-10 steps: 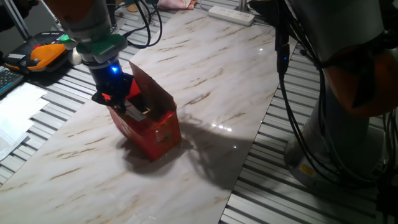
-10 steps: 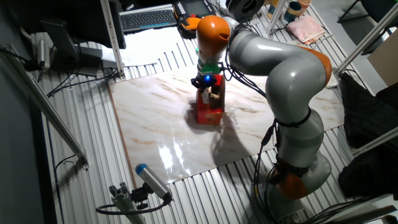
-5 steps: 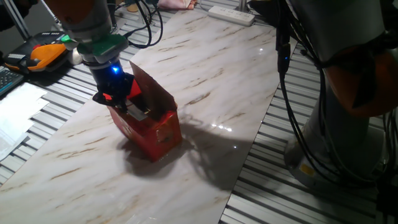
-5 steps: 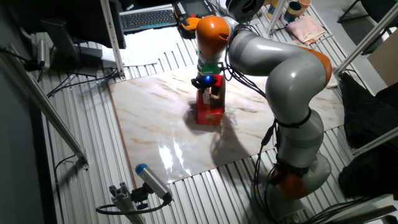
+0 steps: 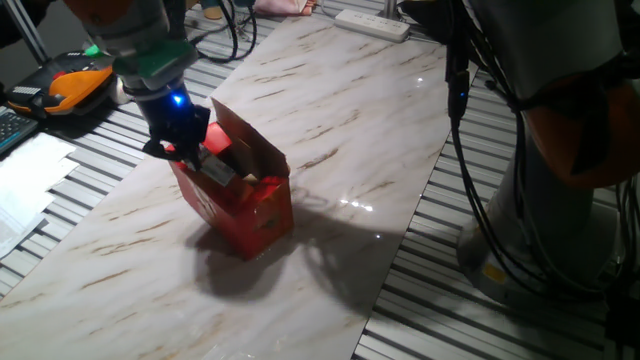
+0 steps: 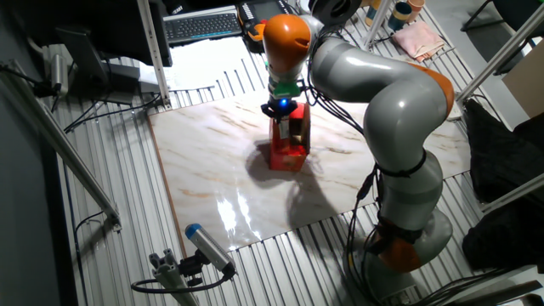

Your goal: Cover the box

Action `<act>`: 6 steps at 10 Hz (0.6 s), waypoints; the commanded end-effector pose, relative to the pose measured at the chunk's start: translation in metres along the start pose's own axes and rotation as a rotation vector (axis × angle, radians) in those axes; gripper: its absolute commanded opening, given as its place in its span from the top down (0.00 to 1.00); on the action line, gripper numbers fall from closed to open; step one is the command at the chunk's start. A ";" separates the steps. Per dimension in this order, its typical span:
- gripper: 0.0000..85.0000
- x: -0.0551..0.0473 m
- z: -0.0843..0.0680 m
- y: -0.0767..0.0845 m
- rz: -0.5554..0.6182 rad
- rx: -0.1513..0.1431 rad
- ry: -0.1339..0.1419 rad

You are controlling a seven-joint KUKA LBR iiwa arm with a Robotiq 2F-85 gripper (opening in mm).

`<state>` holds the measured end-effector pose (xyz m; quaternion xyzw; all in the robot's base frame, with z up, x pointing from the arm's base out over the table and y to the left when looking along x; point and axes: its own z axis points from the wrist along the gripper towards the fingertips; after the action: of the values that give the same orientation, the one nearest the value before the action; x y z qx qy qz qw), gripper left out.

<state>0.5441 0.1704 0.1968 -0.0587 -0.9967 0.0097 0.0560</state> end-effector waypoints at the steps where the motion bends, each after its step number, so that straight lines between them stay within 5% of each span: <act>1: 1.00 0.001 -0.004 -0.006 -0.011 0.004 0.006; 4: 1.00 0.006 -0.008 -0.031 -0.055 0.027 -0.009; 6: 1.00 0.010 -0.017 -0.052 -0.082 0.003 0.004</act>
<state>0.5298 0.1194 0.2165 -0.0167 -0.9981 0.0092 0.0584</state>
